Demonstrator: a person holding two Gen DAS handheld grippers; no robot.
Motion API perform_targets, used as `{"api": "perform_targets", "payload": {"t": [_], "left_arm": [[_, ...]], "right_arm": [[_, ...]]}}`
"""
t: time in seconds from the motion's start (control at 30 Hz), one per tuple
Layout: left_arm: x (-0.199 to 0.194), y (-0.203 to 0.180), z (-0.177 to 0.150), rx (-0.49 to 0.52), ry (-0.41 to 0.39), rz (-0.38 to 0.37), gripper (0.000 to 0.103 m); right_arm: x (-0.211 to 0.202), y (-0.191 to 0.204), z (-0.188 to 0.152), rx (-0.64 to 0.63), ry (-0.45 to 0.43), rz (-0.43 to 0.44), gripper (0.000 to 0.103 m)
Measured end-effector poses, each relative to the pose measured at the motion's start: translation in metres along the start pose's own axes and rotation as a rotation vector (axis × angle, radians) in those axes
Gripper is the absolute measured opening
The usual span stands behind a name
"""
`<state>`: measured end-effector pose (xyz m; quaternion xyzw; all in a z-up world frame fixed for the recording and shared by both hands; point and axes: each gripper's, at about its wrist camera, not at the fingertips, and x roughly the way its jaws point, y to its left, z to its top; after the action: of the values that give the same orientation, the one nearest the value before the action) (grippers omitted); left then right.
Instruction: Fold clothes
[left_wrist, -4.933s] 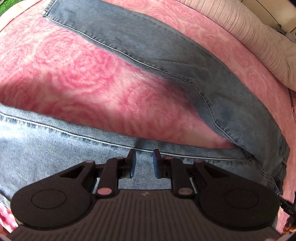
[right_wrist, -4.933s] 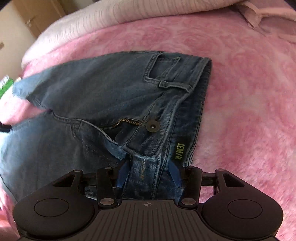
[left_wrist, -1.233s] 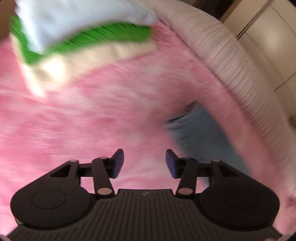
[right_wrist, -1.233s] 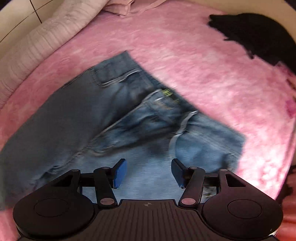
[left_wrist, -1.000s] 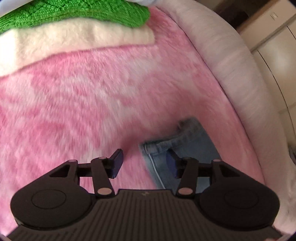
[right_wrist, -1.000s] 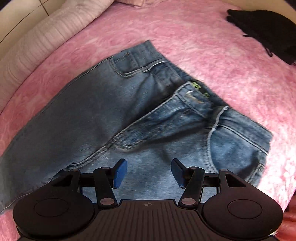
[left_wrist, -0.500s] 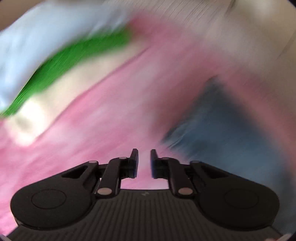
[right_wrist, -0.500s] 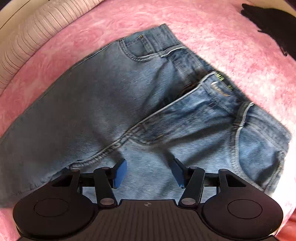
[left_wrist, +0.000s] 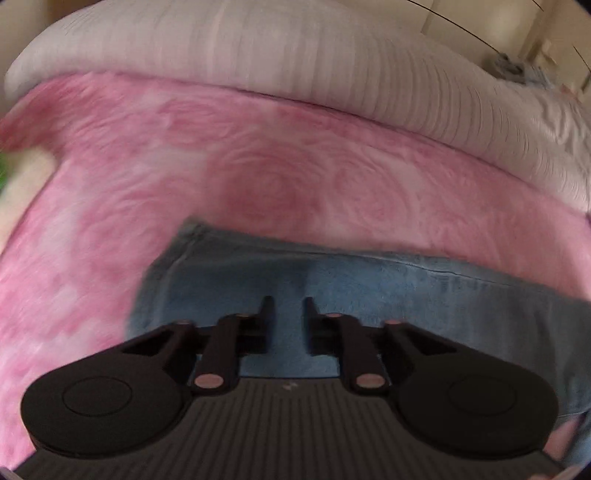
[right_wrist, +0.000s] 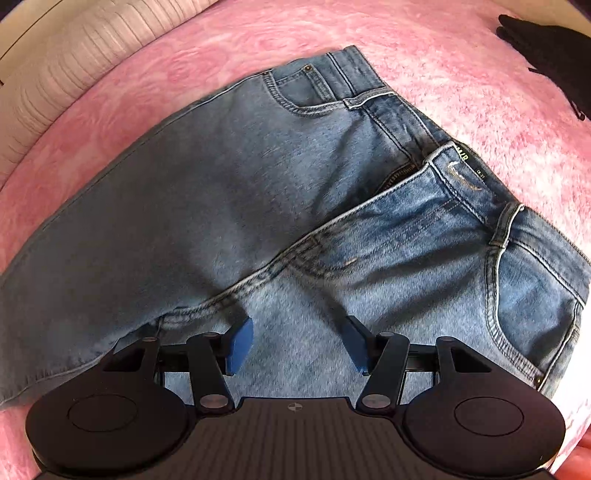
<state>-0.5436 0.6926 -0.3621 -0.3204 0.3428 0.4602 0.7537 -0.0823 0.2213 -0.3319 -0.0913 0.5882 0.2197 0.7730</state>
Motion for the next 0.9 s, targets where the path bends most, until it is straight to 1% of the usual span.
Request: {"api": "perform_targets", "payload": {"t": [0.07, 0.1, 0.13, 0.17, 0.27, 0.37, 0.43, 0.47, 0.5, 0.57, 0.6, 0.67, 0.7, 0.73, 0.77, 0.8, 0.83, 0.9], "left_arm": [[0.018, -0.001, 0.001, -0.003, 0.0, 0.008, 0.008], [0.026, -0.008, -0.004, 0.029, 0.041, 0.049, 0.006], [0.034, -0.011, -0.006, 0.102, 0.028, 0.073, 0.005], [0.035, -0.012, -0.005, 0.138, 0.012, 0.094, 0.003], [0.037, -0.016, 0.001, 0.242, -0.036, 0.157, 0.003], [0.021, -0.002, 0.02, 0.106, -0.123, 0.224, 0.001], [-0.007, 0.019, 0.026, -0.068, -0.177, 0.112, 0.006], [-0.003, 0.026, 0.028, -0.098, -0.15, 0.11, 0.006], [0.0, 0.032, 0.029, -0.128, -0.123, 0.109, 0.014], [0.007, 0.045, 0.032, -0.187, -0.069, 0.106, 0.028], [0.01, 0.052, 0.033, -0.217, -0.042, 0.104, 0.029], [0.017, 0.064, 0.036, -0.275, 0.012, 0.101, 0.026], [0.019, 0.057, 0.036, -0.217, 0.016, 0.106, 0.023], [0.021, 0.05, 0.035, -0.16, 0.02, 0.11, 0.016], [0.019, 0.044, 0.034, -0.11, -0.004, 0.136, 0.0], [0.018, 0.039, 0.033, -0.061, -0.029, 0.162, 0.0], [0.012, 0.04, 0.033, -0.052, -0.096, 0.189, 0.0], [0.0, 0.04, 0.03, -0.024, -0.241, 0.216, 0.002]], "right_arm": [[-0.003, -0.002, -0.005, -0.005, -0.004, -0.004, 0.057], [-0.005, -0.004, -0.007, -0.007, -0.007, -0.01, 0.057], [-0.007, -0.005, -0.01, -0.008, -0.01, -0.018, 0.057], [-0.009, -0.007, -0.012, -0.009, -0.014, -0.027, 0.057], [-0.011, -0.011, -0.015, -0.011, -0.016, -0.046, 0.057], [-0.01, -0.012, -0.013, -0.014, -0.02, -0.058, 0.057], [-0.011, -0.011, -0.009, -0.018, -0.031, -0.05, 0.057], [-0.011, -0.011, -0.008, -0.02, -0.037, -0.045, 0.057], [-0.01, -0.011, -0.007, -0.021, -0.039, -0.042, 0.057], [-0.008, -0.012, -0.008, -0.017, -0.035, -0.042, 0.057], [-0.007, -0.013, -0.008, -0.016, -0.034, -0.042, 0.057], [-0.004, -0.014, -0.009, -0.016, -0.037, -0.041, 0.057], [-0.004, -0.014, -0.01, -0.019, -0.037, -0.042, 0.057], [-0.004, -0.014, -0.01, -0.023, -0.037, -0.043, 0.057], [-0.004, -0.014, -0.011, -0.026, -0.037, -0.044, 0.057], [-0.003, -0.014, -0.011, -0.026, -0.037, -0.044, 0.057], [-0.003, -0.014, -0.01, -0.027, -0.037, -0.043, 0.057], [-0.003, -0.015, -0.01, -0.028, -0.036, -0.043, 0.057]]}}
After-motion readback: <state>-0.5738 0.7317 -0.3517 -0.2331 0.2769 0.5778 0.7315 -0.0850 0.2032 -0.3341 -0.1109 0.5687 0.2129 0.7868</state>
